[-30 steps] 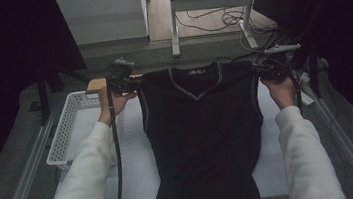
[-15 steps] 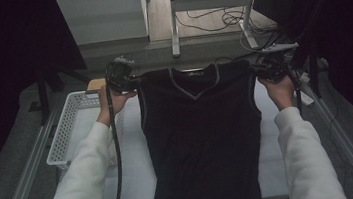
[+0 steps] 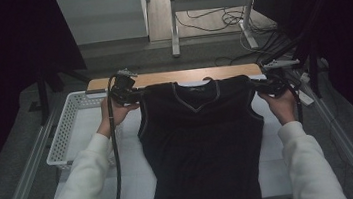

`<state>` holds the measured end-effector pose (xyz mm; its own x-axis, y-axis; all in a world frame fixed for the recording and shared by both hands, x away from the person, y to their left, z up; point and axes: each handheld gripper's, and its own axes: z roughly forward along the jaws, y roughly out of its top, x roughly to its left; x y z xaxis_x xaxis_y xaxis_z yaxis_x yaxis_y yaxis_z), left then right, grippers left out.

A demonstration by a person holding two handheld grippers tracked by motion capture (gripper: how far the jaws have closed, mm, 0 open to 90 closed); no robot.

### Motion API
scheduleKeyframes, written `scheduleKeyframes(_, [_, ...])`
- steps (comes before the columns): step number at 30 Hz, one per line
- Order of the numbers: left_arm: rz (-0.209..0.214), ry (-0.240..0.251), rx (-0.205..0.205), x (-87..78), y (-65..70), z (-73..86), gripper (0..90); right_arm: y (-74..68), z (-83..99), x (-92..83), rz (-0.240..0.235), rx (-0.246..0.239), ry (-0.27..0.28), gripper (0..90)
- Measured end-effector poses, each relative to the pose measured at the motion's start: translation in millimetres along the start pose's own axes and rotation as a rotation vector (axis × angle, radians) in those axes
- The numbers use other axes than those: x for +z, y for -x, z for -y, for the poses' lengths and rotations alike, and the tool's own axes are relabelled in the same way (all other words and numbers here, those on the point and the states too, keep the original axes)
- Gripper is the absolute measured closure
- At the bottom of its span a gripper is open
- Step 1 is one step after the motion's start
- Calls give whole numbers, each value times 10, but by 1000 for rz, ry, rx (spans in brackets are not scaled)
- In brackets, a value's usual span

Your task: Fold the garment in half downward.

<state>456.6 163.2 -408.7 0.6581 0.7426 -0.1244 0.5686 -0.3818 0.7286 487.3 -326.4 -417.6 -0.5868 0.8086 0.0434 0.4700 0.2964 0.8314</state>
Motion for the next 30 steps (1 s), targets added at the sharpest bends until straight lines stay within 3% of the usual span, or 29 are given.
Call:
scheduleKeyframes(9, [58,-11,-17,2,61,159,757,-141,147,-69,-39,-16,-10,792])
scheduleKeyframes(30, [113,-37,-2,-74,268,447,756,-391,448,-344,-104,-30,-28,791])
